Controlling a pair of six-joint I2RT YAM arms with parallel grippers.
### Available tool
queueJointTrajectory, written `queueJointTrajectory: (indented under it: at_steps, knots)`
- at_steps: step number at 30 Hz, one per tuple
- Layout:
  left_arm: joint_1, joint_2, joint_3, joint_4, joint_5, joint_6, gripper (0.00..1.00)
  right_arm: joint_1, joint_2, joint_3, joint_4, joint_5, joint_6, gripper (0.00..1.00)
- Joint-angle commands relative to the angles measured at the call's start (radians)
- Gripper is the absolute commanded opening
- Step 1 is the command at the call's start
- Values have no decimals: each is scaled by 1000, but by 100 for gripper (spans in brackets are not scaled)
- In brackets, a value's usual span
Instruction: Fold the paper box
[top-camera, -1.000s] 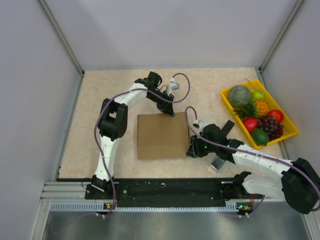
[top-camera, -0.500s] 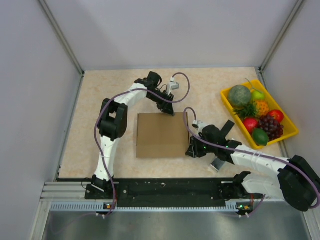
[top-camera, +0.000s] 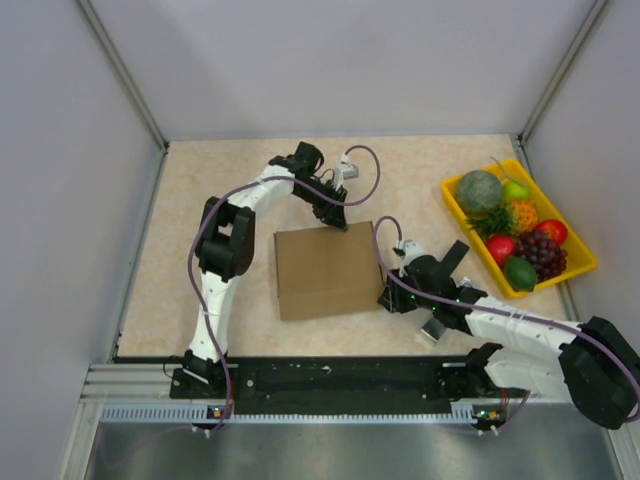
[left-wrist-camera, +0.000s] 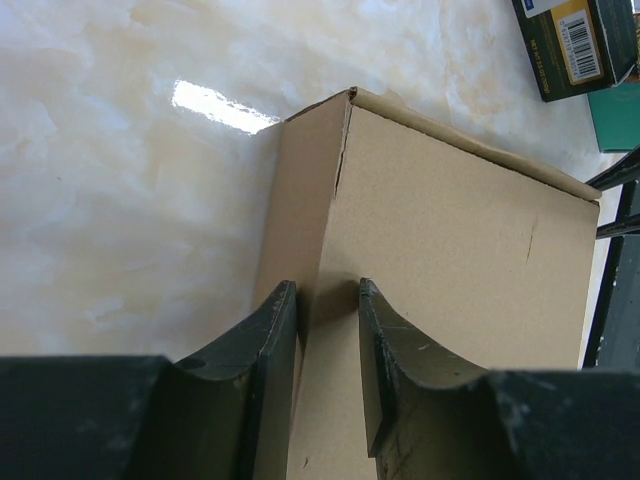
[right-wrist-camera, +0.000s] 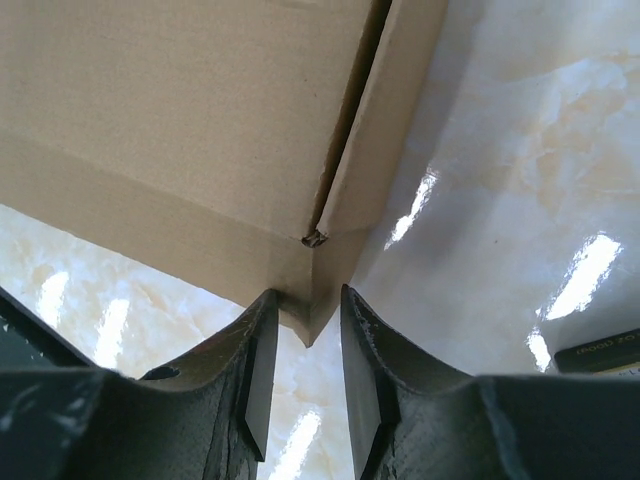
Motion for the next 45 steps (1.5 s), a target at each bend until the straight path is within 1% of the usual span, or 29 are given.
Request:
queueJointTrajectory:
  at_steps: [1, 4, 11, 14, 15, 17, 19, 20, 21, 22, 23, 24, 25, 27, 28, 29, 31, 32, 33, 35, 36, 37, 38, 39, 40, 41, 42, 43, 45]
  knots:
    - [-16, 20, 11, -75, 2, 35, 33, -3, 21, -16, 182, 114, -21, 30]
    - [-16, 22, 12, -77, 6, 35, 33, -2, 30, -27, 205, 192, -15, 23]
    - [-16, 36, 24, -78, 22, 35, 32, 7, 85, -67, 354, 264, -21, 22]
    - [-19, 37, 23, -78, 25, 35, 32, 40, 117, -68, 406, 339, -36, 22]
    - [-19, 39, 26, -80, 25, 34, 32, 47, 122, -64, 409, 389, -42, 22]
    - [-18, 34, 26, -75, 28, 29, 34, 53, 116, -35, 359, 410, -38, 24]
    - [-13, 20, 25, -68, 29, -6, 43, 69, 87, 25, 235, 436, 7, 31]
    - [-1, -5, 20, -24, 38, -53, 43, 76, 50, 40, 100, 443, 21, 36]
    - [5, -22, 2, 7, 40, -84, 44, 86, 32, 54, 35, 459, 43, 50]
    - [13, -42, -12, 47, 31, -121, 46, 87, 13, 86, -38, 463, 62, 54]
    - [25, -84, -28, 91, 16, -194, 48, 87, -13, 97, -151, 460, 73, 59]
    - [30, -101, -37, 125, -6, -217, 50, 86, -65, 106, -195, 433, 73, 66]
    - [36, -118, -40, 138, -64, -248, 52, 86, -91, 132, -255, 424, 74, 68]
    - [53, -167, -45, 136, -108, -300, 53, 113, -143, 152, -385, 419, 88, 70]
    - [59, -182, -48, 135, -195, -320, 53, 135, -157, 168, -407, 424, 99, 70]
    - [79, -214, -66, 135, -231, -363, 55, 179, -169, 172, -421, 418, 110, 70]
    - [105, -236, -89, 144, -291, -408, 55, 239, -176, 192, -404, 387, 166, 68]
    - [140, -246, -118, 150, -353, -473, 54, 262, -166, 197, -377, 367, 191, 65]
    - [157, -245, -132, 156, -380, -498, 53, 317, -153, 202, -314, 338, 232, 55]
    - [209, -222, -152, 161, -385, -555, 50, 383, -75, 234, -253, 339, 254, 46]
    - [221, -208, -153, 164, -380, -561, 45, 441, -41, 254, -233, 376, 263, 41]
    - [231, -175, -150, 164, -394, -567, 43, 467, 10, 299, -202, 390, 266, 38]
    - [234, -155, -135, 156, -409, -572, 42, 481, 107, 327, -189, 382, 268, 35]
    - [234, -135, -127, 153, -402, -571, 38, 503, 166, 356, -180, 367, 265, 27]
    - [231, -95, -115, 146, -390, -575, 37, 510, 217, 414, -168, 368, 260, 22]
    - [229, -78, -94, 133, -377, -580, 35, 517, 316, 442, -165, 365, 246, 15]
    - [225, -64, -91, 132, -379, -583, 34, 521, 359, 470, -165, 362, 214, 0]
    - [220, -47, -89, 129, -386, -584, 31, 529, 398, 517, -165, 365, 196, 0]
    - [208, -43, -98, 130, -391, -575, 29, 537, 502, 545, -142, 356, 122, 0]
